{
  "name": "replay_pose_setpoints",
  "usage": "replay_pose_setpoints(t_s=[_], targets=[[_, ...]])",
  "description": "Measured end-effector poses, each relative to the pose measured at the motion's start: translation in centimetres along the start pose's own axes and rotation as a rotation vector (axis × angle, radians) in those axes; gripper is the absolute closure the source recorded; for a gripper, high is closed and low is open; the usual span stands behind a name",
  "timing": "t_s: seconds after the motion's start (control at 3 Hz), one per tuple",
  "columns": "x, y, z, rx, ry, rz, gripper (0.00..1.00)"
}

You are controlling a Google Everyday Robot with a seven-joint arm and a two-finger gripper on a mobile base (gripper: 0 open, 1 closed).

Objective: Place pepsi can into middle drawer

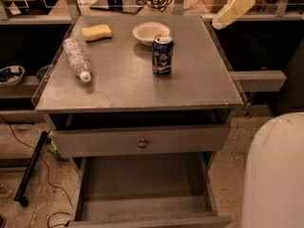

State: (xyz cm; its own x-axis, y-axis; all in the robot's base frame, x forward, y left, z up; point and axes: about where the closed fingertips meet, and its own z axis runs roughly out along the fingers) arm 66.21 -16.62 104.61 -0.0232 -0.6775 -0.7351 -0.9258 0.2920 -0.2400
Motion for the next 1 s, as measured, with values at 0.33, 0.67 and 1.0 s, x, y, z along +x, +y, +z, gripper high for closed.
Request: replay_pose_setpoints(t_s=[0.33,0.67,1.0], targets=[[-0.1,-0.4,0.7,0.003,-0.017,0.005,0.0],[0.4,-0.1,3.1,-0.051,-0.054,0.039,0.0],[1.1,0.4,5.4,-0.107,-0.083,0.07,0.0]])
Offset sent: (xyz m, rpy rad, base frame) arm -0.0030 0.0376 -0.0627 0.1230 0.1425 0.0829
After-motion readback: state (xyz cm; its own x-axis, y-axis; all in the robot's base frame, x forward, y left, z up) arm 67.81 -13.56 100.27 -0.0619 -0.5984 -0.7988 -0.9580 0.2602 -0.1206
